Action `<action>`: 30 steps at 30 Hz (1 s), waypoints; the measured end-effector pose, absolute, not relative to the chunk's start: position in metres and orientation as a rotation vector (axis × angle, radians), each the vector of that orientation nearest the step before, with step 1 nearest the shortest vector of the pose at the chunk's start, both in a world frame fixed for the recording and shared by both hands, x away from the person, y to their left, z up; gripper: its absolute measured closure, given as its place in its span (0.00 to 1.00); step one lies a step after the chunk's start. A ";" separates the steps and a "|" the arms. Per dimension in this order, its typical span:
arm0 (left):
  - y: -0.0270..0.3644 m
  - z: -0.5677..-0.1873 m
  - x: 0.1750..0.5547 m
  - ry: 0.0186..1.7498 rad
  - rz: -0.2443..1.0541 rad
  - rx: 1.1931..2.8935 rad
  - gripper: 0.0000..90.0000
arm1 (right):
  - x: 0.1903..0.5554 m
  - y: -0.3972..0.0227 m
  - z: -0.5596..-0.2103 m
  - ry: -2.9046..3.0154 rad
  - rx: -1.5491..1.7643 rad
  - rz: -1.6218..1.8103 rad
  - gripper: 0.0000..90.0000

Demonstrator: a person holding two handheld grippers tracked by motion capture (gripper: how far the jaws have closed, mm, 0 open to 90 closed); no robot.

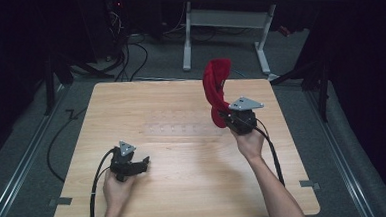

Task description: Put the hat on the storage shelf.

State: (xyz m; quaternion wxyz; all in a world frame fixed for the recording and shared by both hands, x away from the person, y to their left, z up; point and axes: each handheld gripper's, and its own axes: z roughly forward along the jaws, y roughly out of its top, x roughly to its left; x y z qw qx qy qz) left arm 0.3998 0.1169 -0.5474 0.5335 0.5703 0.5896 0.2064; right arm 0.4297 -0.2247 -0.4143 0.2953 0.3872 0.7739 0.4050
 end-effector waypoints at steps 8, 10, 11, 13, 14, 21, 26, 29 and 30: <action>0.117 -0.547 0.400 1.405 0.492 1.359 0.28 | 0.432 -0.224 -0.416 2.048 1.055 1.077 0.93; 0.117 -0.547 0.400 1.405 0.492 1.359 0.28 | 0.432 -0.224 -0.416 2.046 1.058 1.076 0.93; 0.117 -0.547 0.400 1.406 0.492 1.358 0.28 | 0.432 -0.224 -0.415 2.043 1.070 1.075 0.93; 0.117 -0.547 0.400 1.405 0.492 1.359 0.28 | 0.433 -0.225 -0.415 2.039 1.085 1.083 0.93; 0.117 -0.547 0.400 1.406 0.492 1.359 0.28 | 0.433 -0.225 -0.415 2.036 1.085 1.086 0.93; 0.117 -0.547 0.400 1.406 0.492 1.358 0.28 | 0.432 -0.223 -0.415 2.030 1.086 1.070 0.93; 0.117 -0.547 0.400 1.405 0.492 1.358 0.28 | 0.432 -0.223 -0.415 2.013 1.107 1.072 0.93; 0.117 -0.547 0.400 1.405 0.492 1.359 0.28 | 0.431 -0.223 -0.415 2.014 1.115 1.069 0.93; 0.117 -0.547 0.400 1.405 0.492 1.359 0.28 | 0.431 -0.223 -0.415 2.014 1.115 1.069 0.93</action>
